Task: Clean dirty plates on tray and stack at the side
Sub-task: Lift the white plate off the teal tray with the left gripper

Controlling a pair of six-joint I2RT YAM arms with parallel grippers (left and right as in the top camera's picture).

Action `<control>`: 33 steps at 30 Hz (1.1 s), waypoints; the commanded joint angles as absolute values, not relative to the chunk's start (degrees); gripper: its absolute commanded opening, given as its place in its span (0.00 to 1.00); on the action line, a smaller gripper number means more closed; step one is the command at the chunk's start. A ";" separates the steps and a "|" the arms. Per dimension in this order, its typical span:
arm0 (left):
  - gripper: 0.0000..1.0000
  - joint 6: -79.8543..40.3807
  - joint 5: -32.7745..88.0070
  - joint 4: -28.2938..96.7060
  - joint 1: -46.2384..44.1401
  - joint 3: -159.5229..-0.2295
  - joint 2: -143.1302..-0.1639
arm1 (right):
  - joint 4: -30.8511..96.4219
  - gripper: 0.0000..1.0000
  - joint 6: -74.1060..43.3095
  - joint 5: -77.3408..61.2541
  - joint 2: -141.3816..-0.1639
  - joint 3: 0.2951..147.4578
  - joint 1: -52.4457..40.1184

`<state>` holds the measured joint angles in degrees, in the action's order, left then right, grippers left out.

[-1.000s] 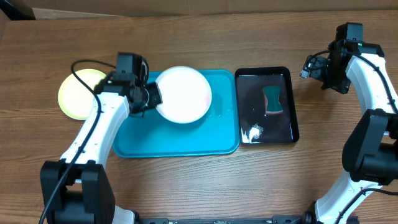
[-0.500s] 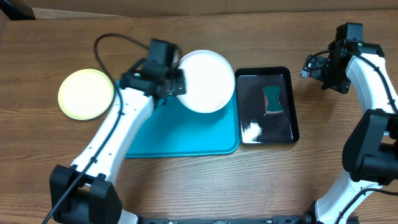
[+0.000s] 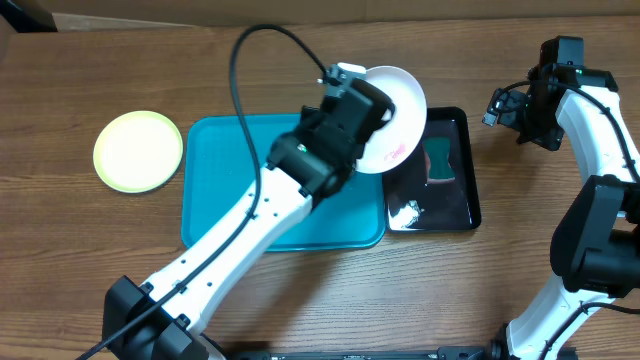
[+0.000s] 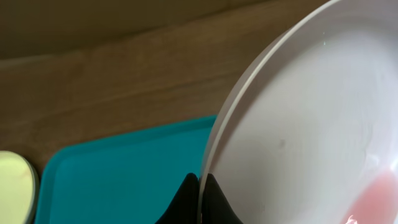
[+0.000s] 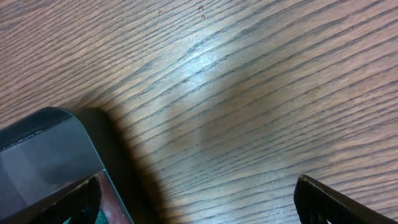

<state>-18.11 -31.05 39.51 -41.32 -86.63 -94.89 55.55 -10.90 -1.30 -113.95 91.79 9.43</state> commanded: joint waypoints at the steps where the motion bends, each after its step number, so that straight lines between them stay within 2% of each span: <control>1: 0.04 -14.74 -39.86 37.93 -44.42 -88.40 -93.82 | 55.40 1.00 -11.09 -1.61 -112.29 92.64 9.61; 19: 0.04 3.99 -65.56 26.96 -58.50 -88.38 -93.84 | 55.40 1.00 -11.09 -1.61 -112.29 92.64 9.61; 33: 0.04 24.51 -71.13 8.03 -63.09 -88.38 -93.84 | 55.40 1.00 -11.09 -1.61 -112.29 92.64 9.61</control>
<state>18.59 -68.69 9.76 -62.11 -86.83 -94.89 55.55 -10.87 -1.30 -113.95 91.79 9.43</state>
